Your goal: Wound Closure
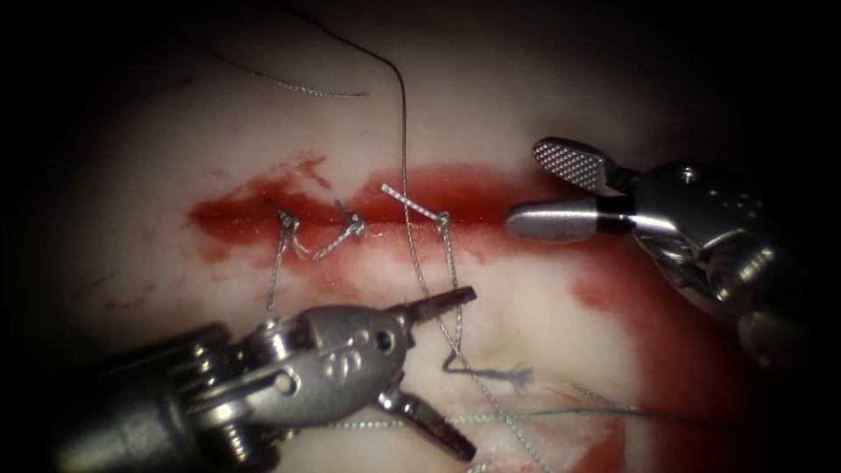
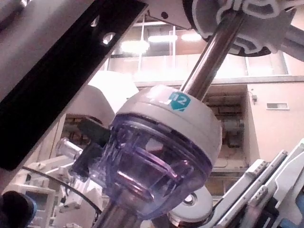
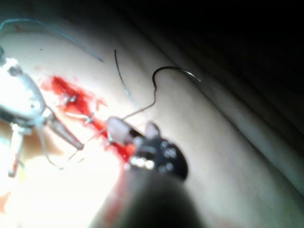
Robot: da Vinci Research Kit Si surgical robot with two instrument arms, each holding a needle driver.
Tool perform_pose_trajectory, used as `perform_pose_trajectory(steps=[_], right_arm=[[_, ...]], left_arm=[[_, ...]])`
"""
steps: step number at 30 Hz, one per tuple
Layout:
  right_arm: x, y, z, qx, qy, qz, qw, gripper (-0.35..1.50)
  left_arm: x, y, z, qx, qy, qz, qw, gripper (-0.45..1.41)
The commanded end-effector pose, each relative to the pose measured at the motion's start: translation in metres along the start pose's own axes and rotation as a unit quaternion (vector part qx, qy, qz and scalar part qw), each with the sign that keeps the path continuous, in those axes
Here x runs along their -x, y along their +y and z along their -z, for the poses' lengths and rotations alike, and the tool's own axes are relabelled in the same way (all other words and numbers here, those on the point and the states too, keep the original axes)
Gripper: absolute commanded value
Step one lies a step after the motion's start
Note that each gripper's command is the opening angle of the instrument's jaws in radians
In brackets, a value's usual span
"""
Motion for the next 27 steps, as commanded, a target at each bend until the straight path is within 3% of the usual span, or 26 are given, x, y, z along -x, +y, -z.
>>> perform_pose_trajectory(steps=[1, 4, 8, 15, 21, 24, 27], right_arm=[[-0.0008, 0.0002, -0.001, -0.001, 0.002, -0.002, 1.0, 1.31], [-0.0007, 0.0002, -0.001, 0.0, 0.003, -0.007, 1.0, 1.3], [-0.0006, 0.0002, -0.001, 0.0, 0.003, -0.01, 1.0, 1.3], [-0.0004, 0.0003, -0.0009, -0.001, 0.003, -0.011, 1.0, 1.21], [0.0, 0.0004, -0.001, -0.002, 0.003, -0.009, 1.0, 1.21], [0.0003, 0.0004, -0.001, -0.01, 0.0, 0.003, 1.0, 0.96], [0.0008, 0.0004, -0.0012, -0.031, -0.008, 0.077, 0.997, 0.39]], left_arm=[[0.001, 0.0008, -0.0004, -0.001, -0.002, -0.005, 1.0, 0.69], [0.0012, 0.0008, -0.0013, -0.012, -0.012, -0.043, 0.999, 0.49], [0.0019, 0.0015, -0.0007, -0.036, -0.059, -0.067, 0.995, -0.45], [0.0047, 0.0044, 0.0056, 0.001, -0.088, -0.023, 0.996, -0.45], [0.0047, 0.0071, 0.0094, 0.019, -0.097, 0.007, 0.995, -0.45], [0.0043, 0.0087, 0.0102, 0.032, -0.099, 0.027, 0.994, -0.45], [0.0041, 0.01, 0.0106, 0.043, -0.106, 0.046, 0.992, -0.45]])
